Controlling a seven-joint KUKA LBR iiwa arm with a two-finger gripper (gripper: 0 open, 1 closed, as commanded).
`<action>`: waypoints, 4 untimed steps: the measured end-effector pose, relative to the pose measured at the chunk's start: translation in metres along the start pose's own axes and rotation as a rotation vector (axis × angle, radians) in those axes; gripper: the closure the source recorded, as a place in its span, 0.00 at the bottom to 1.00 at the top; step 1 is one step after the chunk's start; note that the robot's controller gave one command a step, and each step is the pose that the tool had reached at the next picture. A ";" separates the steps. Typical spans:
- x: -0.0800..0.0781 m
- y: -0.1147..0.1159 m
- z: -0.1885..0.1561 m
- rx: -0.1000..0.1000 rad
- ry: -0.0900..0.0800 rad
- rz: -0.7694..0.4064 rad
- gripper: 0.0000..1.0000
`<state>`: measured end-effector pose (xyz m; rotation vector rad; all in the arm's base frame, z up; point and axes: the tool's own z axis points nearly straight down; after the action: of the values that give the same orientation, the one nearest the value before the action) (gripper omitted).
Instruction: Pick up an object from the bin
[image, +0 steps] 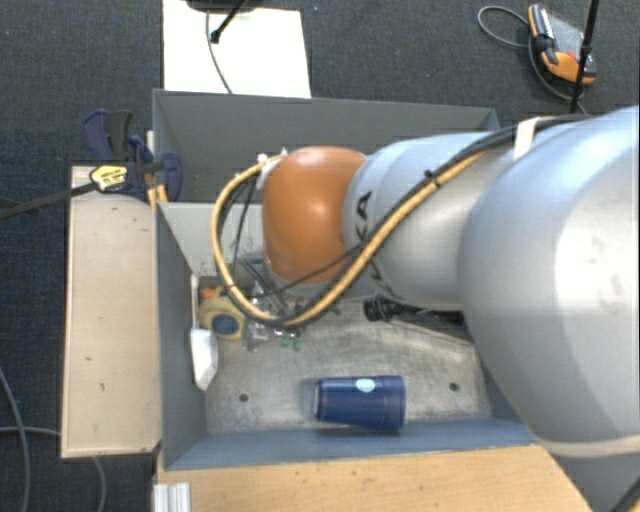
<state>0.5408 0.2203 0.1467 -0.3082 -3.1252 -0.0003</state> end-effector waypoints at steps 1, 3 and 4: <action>0.027 0.005 -0.013 0.000 -0.002 -0.235 1.00; -0.022 0.011 -0.011 -0.002 -0.006 -0.018 1.00; 0.002 0.016 0.011 -0.002 -0.004 -0.082 1.00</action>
Offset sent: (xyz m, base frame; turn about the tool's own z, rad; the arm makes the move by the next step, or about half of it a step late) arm 0.0475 0.0088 0.0056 -0.0288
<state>0.5420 0.2360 0.1360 -0.1796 -3.1394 -0.0023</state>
